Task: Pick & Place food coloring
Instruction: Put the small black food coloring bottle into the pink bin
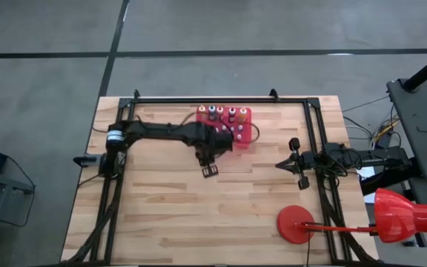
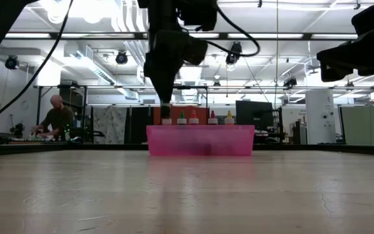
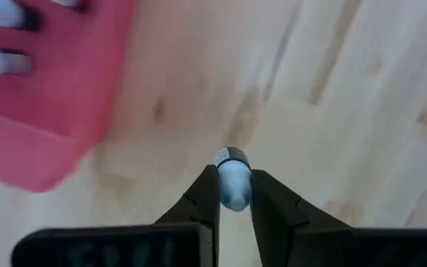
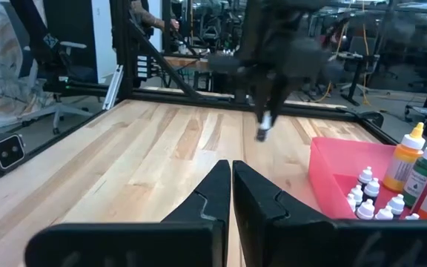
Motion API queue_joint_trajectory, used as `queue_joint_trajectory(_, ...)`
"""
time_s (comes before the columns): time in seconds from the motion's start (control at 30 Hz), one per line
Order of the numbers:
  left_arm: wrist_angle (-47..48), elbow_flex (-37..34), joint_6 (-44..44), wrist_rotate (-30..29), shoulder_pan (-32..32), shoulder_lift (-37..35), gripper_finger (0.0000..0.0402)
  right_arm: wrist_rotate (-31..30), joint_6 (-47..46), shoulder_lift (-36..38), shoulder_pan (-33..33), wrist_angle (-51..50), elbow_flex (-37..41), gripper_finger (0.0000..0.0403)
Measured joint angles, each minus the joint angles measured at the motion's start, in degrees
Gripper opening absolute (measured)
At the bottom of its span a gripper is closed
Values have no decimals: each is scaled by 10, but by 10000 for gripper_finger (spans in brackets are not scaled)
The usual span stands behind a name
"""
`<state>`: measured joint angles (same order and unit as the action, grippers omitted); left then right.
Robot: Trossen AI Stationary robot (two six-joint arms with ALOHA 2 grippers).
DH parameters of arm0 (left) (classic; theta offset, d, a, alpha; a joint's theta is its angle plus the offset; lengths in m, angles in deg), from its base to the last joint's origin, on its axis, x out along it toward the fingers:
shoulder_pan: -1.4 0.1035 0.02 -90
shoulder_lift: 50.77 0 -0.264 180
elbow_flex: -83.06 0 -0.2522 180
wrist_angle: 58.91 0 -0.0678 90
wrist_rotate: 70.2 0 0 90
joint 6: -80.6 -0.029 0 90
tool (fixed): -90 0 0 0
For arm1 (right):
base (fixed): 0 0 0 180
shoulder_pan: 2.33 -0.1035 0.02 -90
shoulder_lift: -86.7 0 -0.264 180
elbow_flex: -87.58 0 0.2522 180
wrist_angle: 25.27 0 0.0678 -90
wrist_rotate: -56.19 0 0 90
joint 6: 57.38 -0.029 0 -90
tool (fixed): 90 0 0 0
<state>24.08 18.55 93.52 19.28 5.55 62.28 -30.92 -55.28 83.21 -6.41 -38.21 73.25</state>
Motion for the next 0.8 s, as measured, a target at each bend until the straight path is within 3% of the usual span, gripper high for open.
queue_joint_trajectory(0.37,22,8,-17,-7,101,-28,29,0,-1,0,0,0,0,8)
queue_joint_trajectory(0.8,-8,43,153,-9,191,-29,30,0,-1,0,0,0,0,8)
